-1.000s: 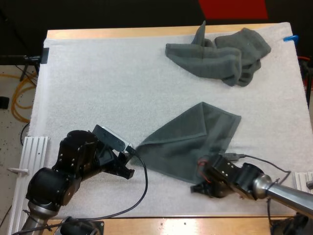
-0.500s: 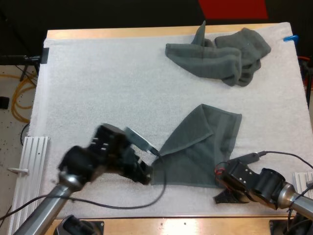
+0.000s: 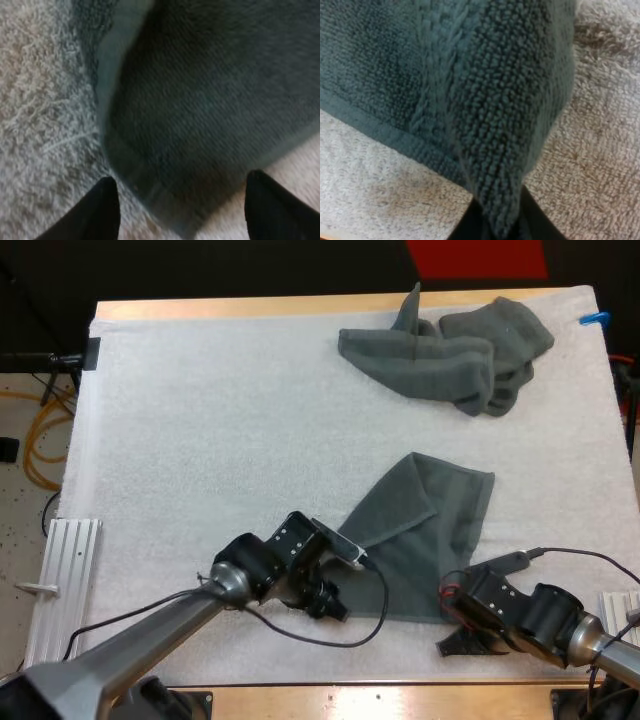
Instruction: Pick towel from pile fold and stack
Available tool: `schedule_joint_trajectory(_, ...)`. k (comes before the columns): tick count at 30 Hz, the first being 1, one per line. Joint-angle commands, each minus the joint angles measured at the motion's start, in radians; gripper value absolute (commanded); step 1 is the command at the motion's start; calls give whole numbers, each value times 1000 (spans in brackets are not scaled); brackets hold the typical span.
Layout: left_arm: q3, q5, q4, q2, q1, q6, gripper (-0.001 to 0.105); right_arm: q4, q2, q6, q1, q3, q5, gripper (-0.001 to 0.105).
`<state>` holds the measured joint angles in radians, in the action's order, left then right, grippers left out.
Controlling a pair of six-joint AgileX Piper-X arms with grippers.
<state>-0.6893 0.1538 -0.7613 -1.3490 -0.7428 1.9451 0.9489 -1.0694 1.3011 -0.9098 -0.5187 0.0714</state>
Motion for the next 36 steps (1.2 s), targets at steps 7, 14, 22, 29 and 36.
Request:
schedule_joint_trajectory(7,-3,-17,25,-107,-10,-38,52,17,5,4,-1,0,5,0)
schedule_joint_trajectory(14,-3,-17,27,-138,-10,-53,15,17,5,4,-1,0,6,0)
schedule_joint_trajectory(22,-3,-15,33,-135,-10,-92,0,-8,5,4,-1,0,6,0)
schedule_joint_trajectory(29,-55,80,25,-8,-10,-86,0,40,34,37,-1,-87,186,0)
schedule_joint_trajectory(36,-190,240,-4,214,89,-26,0,87,112,178,-1,-296,488,0)
